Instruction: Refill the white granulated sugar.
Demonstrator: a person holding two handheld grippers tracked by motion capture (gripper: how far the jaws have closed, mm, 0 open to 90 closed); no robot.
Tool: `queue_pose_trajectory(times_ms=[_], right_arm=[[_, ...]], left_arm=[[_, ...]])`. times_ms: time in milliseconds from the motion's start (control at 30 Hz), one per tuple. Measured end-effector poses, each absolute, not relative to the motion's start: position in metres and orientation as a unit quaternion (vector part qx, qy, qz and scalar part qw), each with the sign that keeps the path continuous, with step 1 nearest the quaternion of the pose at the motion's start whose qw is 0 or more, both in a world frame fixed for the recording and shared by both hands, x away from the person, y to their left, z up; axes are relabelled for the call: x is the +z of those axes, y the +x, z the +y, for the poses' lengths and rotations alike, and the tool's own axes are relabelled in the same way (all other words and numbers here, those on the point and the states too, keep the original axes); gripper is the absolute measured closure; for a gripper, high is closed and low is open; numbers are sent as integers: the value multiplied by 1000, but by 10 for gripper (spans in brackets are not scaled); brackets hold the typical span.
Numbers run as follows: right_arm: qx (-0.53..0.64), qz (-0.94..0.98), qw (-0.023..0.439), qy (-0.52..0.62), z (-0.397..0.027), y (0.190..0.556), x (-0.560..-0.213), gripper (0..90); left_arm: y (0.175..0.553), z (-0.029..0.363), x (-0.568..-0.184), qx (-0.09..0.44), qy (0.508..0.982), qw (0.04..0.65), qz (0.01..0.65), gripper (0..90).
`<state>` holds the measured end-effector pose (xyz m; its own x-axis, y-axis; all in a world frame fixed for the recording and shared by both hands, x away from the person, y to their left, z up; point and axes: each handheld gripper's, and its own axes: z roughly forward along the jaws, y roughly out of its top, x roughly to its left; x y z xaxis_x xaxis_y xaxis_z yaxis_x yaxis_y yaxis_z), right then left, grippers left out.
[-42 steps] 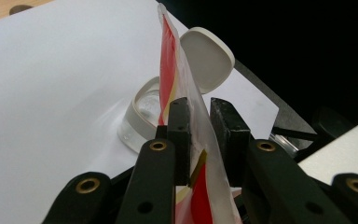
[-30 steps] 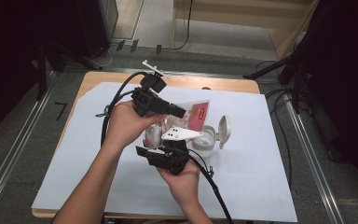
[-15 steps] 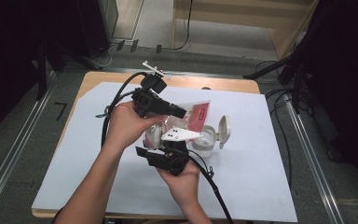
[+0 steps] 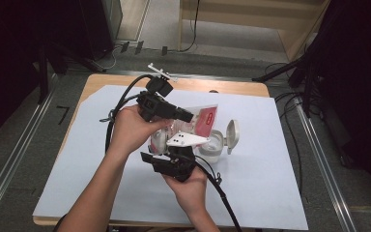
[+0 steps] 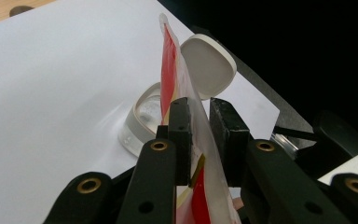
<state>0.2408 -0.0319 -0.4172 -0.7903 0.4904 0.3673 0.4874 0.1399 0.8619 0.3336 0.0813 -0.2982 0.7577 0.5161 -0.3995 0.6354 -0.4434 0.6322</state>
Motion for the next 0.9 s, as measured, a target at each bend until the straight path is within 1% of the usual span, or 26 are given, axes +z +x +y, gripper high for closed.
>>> queue_pose_trajectory(times_ms=[900], right_arm=[[570, 754, 6, 326, -32, 240, -418, 634]], left_arm=[[332, 79, -298, -67, 848, 407, 333, 799]])
